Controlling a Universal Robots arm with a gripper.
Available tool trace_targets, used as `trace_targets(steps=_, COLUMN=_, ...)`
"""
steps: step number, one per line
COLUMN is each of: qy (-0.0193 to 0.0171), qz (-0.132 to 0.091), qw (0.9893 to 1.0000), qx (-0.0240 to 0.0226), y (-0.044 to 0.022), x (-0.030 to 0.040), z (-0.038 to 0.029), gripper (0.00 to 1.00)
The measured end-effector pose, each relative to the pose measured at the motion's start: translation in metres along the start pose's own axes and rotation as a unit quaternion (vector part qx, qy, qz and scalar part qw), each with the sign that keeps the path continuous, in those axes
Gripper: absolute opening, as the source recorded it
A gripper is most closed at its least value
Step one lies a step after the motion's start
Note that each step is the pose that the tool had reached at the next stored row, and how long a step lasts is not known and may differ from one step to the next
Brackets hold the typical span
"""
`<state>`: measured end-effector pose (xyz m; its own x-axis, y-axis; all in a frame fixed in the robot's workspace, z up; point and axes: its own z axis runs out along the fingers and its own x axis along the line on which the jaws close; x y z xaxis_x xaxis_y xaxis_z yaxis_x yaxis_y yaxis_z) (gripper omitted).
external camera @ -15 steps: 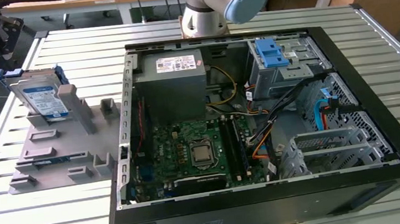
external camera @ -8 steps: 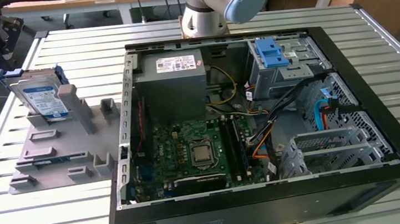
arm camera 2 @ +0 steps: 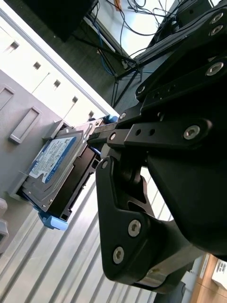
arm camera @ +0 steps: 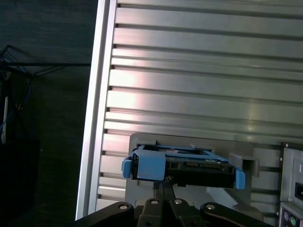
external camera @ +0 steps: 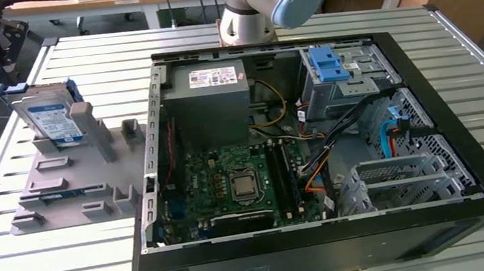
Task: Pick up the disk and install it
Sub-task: 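Pick up the disk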
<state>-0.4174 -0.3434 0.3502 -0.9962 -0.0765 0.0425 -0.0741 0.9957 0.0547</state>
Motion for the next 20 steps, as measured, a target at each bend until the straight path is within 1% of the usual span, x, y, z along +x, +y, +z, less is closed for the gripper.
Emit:
trace_targets(steps=13, qy=0.0008, qz=-0.016, qw=0.9999, qx=0.0006, y=0.0000, x=0.0002, z=0.0000, gripper=0.11)
trace_targets(steps=20, qy=0.0015, qz=-0.031, qw=0.9995, qx=0.0013, y=0.0000, x=0.0006, z=0.0001, gripper=0.11)
